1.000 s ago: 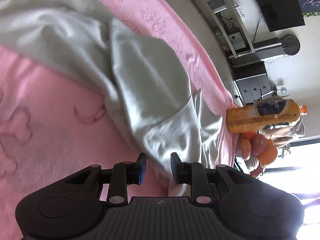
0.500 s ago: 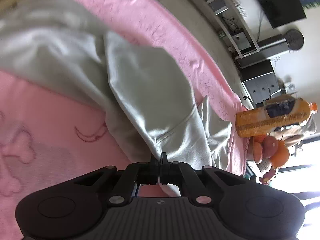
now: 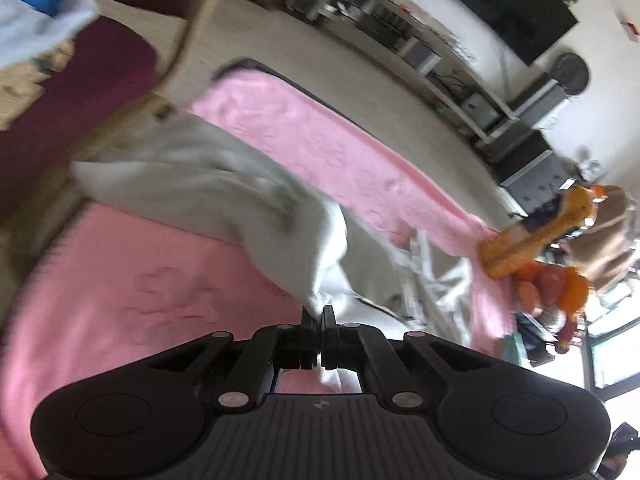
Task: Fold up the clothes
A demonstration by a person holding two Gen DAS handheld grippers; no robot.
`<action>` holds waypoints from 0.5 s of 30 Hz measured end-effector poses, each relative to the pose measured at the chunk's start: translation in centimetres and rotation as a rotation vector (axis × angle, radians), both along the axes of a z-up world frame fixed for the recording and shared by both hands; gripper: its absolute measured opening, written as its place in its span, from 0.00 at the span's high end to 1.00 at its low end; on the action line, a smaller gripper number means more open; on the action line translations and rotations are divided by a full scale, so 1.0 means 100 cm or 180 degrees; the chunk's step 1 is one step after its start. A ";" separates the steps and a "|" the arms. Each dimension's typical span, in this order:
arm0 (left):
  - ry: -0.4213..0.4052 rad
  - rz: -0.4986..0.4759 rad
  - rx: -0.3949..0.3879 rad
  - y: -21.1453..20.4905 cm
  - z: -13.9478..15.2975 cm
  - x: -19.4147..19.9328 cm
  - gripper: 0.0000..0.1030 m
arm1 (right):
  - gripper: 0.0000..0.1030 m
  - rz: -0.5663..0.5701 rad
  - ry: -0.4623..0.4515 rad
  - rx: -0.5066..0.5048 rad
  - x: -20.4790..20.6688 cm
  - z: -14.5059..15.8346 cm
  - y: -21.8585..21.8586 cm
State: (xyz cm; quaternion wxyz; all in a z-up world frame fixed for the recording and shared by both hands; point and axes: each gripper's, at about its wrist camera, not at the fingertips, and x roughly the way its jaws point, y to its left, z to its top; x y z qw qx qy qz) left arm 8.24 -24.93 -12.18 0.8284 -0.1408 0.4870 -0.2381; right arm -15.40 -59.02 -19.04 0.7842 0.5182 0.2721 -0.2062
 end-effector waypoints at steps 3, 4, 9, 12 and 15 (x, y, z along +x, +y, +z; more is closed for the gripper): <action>0.0011 0.0108 0.0078 0.011 -0.005 0.001 1.00 | 0.40 -0.0078 0.0062 0.0233 0.000 -0.019 -0.007; 0.0020 0.0142 0.0102 0.014 -0.006 0.001 1.00 | 0.44 -0.0100 0.0072 0.0269 0.001 -0.024 -0.009; 0.0063 0.0311 0.0221 0.029 -0.016 0.006 1.00 | 0.58 -0.0121 0.0191 0.0158 0.020 -0.032 -0.009; 0.0088 0.0413 0.0292 0.038 -0.021 0.009 1.00 | 0.66 -0.0180 0.0327 -0.0044 0.032 -0.033 -0.007; 0.0006 0.0344 0.0321 0.036 -0.023 0.008 1.00 | 0.66 -0.0124 0.0346 0.0004 0.041 -0.037 -0.008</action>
